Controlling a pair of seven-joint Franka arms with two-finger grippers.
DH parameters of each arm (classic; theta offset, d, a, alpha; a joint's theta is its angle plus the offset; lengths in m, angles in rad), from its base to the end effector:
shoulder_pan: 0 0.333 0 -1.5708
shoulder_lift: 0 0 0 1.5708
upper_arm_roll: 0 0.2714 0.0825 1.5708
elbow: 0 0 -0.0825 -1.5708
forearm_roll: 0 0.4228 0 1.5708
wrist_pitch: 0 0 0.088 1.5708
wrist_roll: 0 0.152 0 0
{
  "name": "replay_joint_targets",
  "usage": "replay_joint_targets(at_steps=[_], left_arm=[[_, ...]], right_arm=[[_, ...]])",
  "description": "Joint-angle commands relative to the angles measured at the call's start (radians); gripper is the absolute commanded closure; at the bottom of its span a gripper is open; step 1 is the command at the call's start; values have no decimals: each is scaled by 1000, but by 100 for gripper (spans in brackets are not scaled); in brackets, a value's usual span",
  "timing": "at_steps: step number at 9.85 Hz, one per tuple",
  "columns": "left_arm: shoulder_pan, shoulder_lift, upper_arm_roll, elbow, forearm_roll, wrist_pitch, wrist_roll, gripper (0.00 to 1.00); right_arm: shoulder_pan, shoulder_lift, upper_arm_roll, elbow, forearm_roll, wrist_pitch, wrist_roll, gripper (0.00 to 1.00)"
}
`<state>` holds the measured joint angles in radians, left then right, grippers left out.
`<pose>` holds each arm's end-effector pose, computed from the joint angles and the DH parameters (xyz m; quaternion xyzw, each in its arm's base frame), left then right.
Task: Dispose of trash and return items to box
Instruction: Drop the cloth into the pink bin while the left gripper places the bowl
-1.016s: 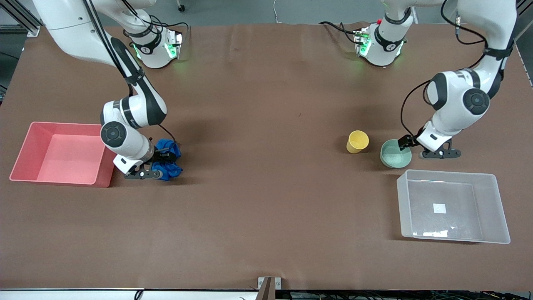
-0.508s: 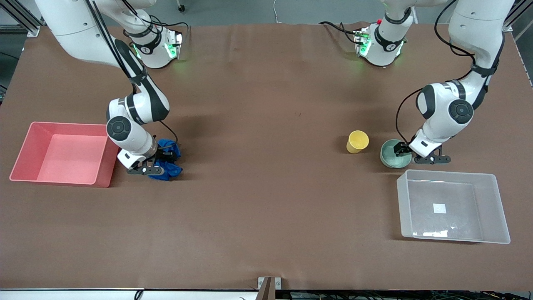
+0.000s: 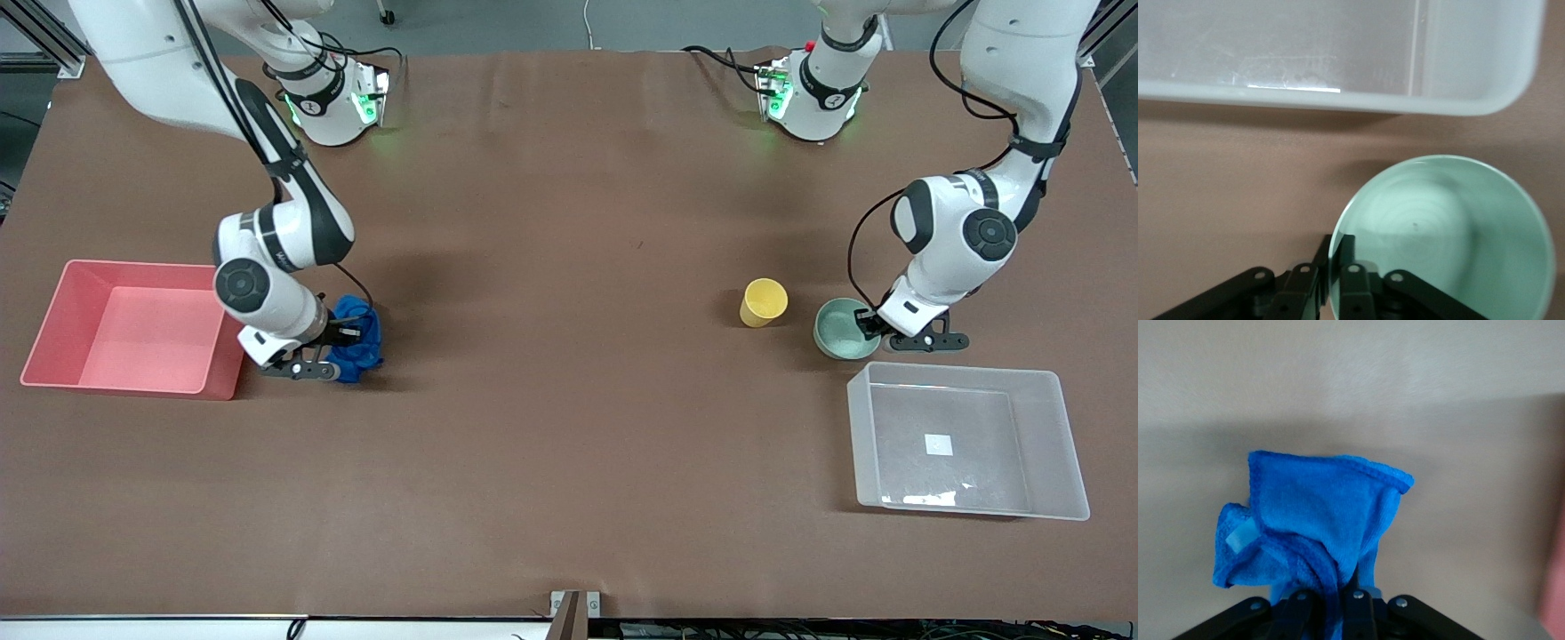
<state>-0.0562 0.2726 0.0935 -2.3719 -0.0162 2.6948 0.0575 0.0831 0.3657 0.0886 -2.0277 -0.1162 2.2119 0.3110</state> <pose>0.5220 0.0239 0.0932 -0.9996 0.0049 -0.0254 0.0101 0.5742 0.0942 0.1387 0.9951 -0.0320 -0.0802 0.0478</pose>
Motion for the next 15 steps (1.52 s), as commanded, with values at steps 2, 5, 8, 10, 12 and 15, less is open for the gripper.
replay_joint_targets(at_steps=[2, 5, 8, 10, 12, 15], left_arm=[[1, -203, 0, -15, 10, -260, 12, 100], [1, -232, 2, 109, 7, -366, 22, 100], [4, -19, 29, 377, -17, -366, 37, 100], [4, 127, 69, 561, -86, -366, 64, 99], [6, 248, 112, 669, -183, -366, 170, 99], [6, 371, 134, 732, -306, -362, 269, 99]], right_arm=[[-72, -186, -4, 191, -8, -411, -89, 99], [-82, -231, -253, 219, -13, -491, -450, 99], [-102, -197, -370, 68, -25, -222, -588, 99], [-115, -112, -412, -44, -22, 25, -639, 98], [-128, -36, -412, -152, -13, 266, -639, 92], [-132, 10, -411, -144, -13, 299, -633, 0]])
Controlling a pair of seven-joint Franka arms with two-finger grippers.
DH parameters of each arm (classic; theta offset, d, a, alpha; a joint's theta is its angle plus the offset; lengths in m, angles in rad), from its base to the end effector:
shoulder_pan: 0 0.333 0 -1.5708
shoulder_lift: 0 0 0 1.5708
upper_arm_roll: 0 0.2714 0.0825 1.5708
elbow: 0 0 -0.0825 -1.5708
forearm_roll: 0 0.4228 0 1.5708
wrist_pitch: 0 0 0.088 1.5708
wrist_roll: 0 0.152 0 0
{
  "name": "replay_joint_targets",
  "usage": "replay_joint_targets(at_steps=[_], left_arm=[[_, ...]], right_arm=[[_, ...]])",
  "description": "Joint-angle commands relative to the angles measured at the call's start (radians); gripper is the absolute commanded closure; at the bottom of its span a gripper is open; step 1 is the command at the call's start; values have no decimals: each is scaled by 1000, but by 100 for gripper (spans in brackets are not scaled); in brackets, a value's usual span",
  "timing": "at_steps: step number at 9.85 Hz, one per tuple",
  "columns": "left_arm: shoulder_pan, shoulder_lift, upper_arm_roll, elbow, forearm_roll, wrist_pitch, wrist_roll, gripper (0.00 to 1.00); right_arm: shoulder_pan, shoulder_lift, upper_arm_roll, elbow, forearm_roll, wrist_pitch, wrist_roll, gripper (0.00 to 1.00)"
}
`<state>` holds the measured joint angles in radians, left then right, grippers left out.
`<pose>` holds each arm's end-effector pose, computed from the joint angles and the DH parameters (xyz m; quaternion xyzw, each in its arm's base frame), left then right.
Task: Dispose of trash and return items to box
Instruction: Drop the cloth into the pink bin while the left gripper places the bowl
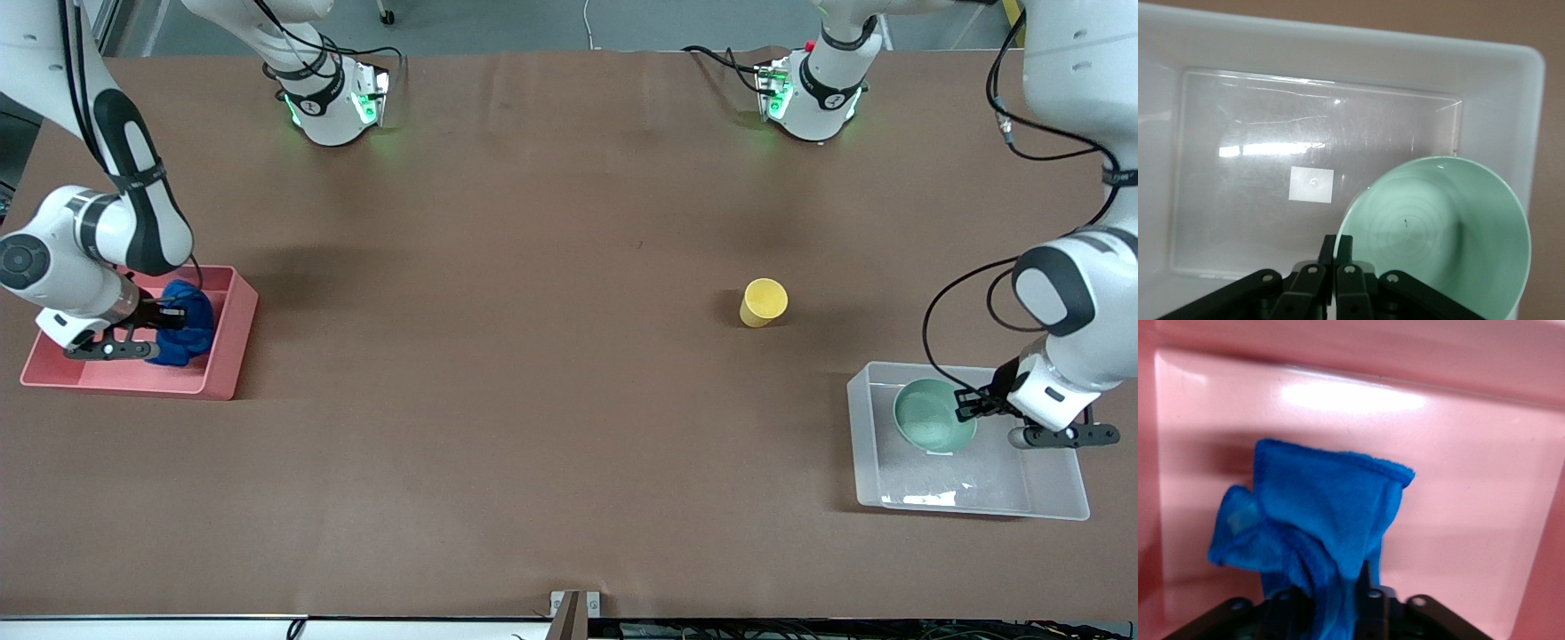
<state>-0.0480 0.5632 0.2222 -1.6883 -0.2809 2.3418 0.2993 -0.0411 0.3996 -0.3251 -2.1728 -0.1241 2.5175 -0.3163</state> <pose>0.6918 0.1027 0.1818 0.9973 0.0103 0.0644 0.0335 0.5199 -0.2190 0.0955 0.9943 0.0369 -0.0514 0.0853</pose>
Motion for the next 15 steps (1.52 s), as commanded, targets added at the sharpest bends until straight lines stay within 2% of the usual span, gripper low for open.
replay_joint_targets(at_steps=[1, 2, 4, 5, 6, 7, 8, 9, 11, 12, 13, 15], left_arm=[[-1, 107, 5, 47, -43, -1, 37, 99], [8, 118, 5, 41, -43, 1, 55, 98], [11, 136, 5, 36, -44, 2, 58, 94], [11, 135, 5, 30, -43, 2, 58, 89], [11, 133, 6, 30, -38, 2, 57, 77], [11, 127, 6, 32, -32, 2, 58, 44], [13, 110, 9, 32, -32, 1, 58, 21], [10, 68, 9, 32, -29, -7, 55, 10], [-6, -50, -6, 12, 3, -44, 40, 0], [-6, -121, -30, -2, 49, -105, 29, 0], [-4, -191, -56, -20, 84, -166, -17, 0], [-4, -357, -153, -85, 188, -278, -159, 0]], right_arm=[[-6, -36, 4, 5, -3, -22, -1, 0], [-5, -79, 8, 43, 0, -107, 0, 0], [-3, -154, 9, 254, 127, -460, 3, 0], [-3, -165, 9, 378, 141, -623, 8, 0], [-3, -174, 15, 507, 139, -770, 47, 0], [-3, -197, 38, 603, 139, -890, 115, 0], [-14, -252, 87, 635, 139, -942, 211, 0], [-29, -322, 140, 634, 139, -969, 274, 0], [-48, -427, 181, 621, 141, -1002, 283, 0], [-98, -436, 229, 622, 141, -1016, 283, 0], [-88, -447, 238, 620, 140, -1031, 283, 0], [-60, -447, 222, 622, 135, -1046, 276, 0]])
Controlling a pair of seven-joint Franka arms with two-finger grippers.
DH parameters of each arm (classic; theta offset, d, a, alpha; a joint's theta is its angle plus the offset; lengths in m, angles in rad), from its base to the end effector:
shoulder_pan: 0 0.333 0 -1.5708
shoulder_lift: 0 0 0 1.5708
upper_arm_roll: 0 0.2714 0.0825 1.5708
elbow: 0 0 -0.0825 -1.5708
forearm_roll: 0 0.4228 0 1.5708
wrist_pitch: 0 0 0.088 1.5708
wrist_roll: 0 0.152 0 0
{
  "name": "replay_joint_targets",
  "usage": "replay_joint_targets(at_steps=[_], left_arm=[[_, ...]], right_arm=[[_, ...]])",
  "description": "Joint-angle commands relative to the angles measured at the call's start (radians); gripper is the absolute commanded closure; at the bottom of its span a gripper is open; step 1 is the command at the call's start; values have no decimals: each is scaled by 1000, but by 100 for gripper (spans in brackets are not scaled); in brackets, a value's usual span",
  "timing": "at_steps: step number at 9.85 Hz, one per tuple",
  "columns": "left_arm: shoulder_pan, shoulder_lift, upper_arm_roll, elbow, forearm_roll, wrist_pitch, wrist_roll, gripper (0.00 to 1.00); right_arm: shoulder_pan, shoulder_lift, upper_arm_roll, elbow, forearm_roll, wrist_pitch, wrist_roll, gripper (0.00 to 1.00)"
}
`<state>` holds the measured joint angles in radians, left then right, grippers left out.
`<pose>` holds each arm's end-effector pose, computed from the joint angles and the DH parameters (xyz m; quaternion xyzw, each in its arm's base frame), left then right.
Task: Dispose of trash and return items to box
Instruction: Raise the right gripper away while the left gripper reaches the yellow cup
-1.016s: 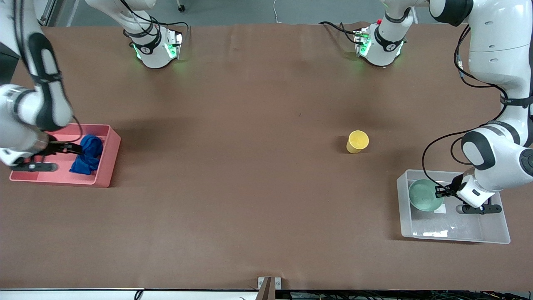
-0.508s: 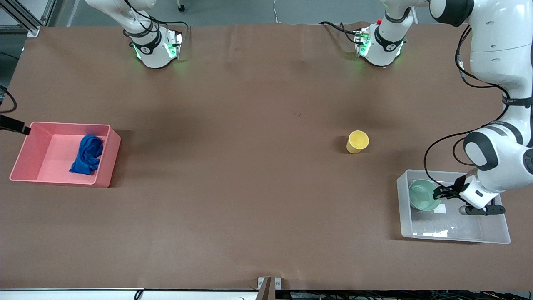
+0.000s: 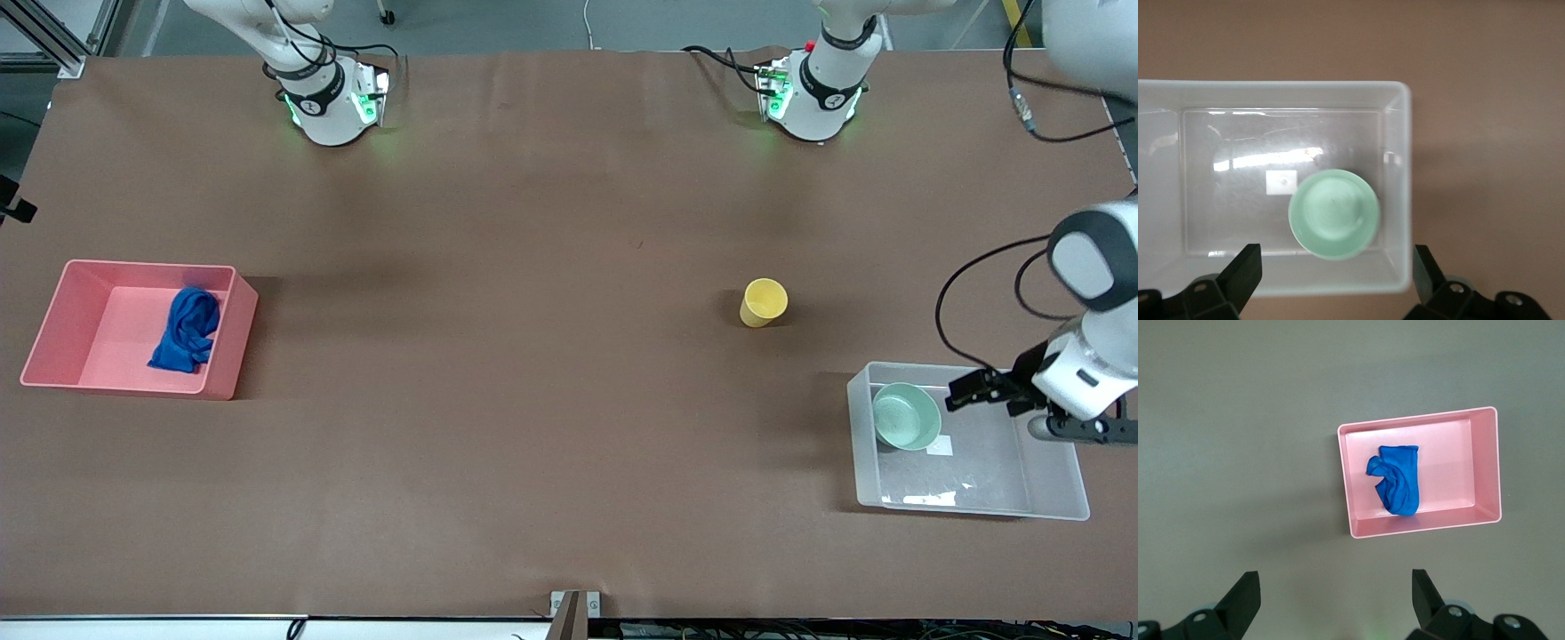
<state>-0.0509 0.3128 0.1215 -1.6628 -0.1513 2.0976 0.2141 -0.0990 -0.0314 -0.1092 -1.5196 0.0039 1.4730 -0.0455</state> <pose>0.6888 0.0313 0.3369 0.9960 -0.0417 0.0687 0.0398 0.5618 -0.1188 0.5705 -0.9967 0.0810 0.0072 0.0046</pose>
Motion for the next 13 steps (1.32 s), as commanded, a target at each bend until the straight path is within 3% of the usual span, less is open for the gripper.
replay_joint_targets(at_steps=[1, 4, 7, 10, 13], left_arm=[[2, -180, -100, -153, 96, -63, -146, 0], [9, -378, -222, -383, 128, -62, -286, 0], [8, -400, -281, -547, 128, 26, -308, 0], [-1, -339, -319, -708, 130, 252, -305, 1], [0, -178, -361, -727, 128, 401, -308, 6]], right_arm=[[-4, -16, 9, -27, 5, -11, -2, 0], [-1, 1, 20, 48, -1, -16, -1, 0], [2, 1, 51, 50, -13, -14, 4, 0], [2, 1, 63, 50, -12, -14, 1, 0], [2, 1, 62, 50, -10, -14, -1, 0]])
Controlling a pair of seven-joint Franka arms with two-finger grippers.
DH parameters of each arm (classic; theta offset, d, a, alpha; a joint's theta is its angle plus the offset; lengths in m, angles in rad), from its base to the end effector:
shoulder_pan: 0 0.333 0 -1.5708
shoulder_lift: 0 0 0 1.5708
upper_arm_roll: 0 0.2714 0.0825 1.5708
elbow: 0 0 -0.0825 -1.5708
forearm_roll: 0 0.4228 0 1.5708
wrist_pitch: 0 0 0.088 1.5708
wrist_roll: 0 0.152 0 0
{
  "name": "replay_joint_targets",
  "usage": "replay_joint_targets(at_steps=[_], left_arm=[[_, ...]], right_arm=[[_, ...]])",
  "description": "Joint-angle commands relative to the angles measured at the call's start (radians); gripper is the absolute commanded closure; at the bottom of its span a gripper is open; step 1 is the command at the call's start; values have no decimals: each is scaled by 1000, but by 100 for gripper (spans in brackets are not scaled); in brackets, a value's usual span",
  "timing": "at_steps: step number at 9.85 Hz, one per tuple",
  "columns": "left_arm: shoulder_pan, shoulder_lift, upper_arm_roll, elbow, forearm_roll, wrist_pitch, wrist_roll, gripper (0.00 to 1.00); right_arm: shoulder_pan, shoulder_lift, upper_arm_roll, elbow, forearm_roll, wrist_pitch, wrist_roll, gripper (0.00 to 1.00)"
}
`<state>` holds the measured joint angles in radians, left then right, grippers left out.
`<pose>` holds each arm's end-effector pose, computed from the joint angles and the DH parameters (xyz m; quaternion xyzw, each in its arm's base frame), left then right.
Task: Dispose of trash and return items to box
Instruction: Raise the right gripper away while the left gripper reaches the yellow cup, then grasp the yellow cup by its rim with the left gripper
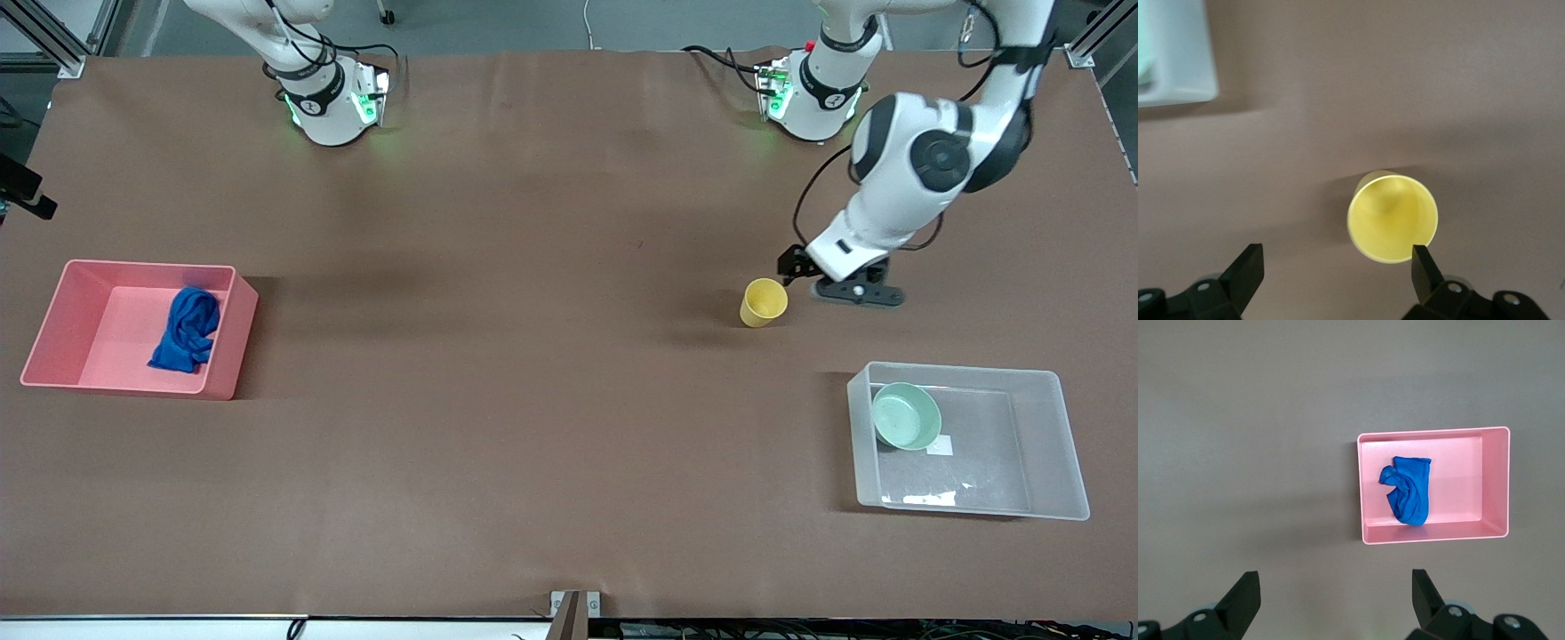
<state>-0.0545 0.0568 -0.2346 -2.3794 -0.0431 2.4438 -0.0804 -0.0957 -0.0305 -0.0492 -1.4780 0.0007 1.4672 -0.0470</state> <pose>0.5015 -0.1524 0.1804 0.9959 -0.0876 0.0006 0.0210 0.5686 -0.0832 0.5904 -0.9988 0.0489 -0.0099 0.0002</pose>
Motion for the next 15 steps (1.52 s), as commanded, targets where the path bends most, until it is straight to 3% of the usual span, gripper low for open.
replay_joint_targets(at_steps=[1, 2, 3, 5, 7, 10, 12, 15], left_arm=[[4, 124, -5, -7, 22, 91, -9, 8], [4, 156, -5, -12, 22, 131, -9, 13], [4, 175, -5, -12, 22, 135, -9, 27], [5, 204, -5, -12, 22, 136, -13, 79], [5, 195, -5, -12, 22, 133, -6, 100], [13, 111, 7, 35, 20, 39, 21, 100], [15, 92, 65, 174, 20, -110, 63, 100], [16, 161, 214, 411, 19, -236, 230, 99]], right_arm=[[-2, 0, 2, 8, -8, -8, 0, 0], [-2, 0, 2, 8, -8, -8, -1, 0], [-2, 0, 2, 8, -8, -8, 1, 0], [-4, 0, 2, 8, -8, -10, -1, 0], [-4, 0, 2, 8, -8, -10, -2, 0], [-4, 0, 2, 8, -8, -10, -1, 0], [-4, 0, 0, 8, -8, -10, -2, 0], [1, 0, -3, 7, -8, -18, -2, 0]])
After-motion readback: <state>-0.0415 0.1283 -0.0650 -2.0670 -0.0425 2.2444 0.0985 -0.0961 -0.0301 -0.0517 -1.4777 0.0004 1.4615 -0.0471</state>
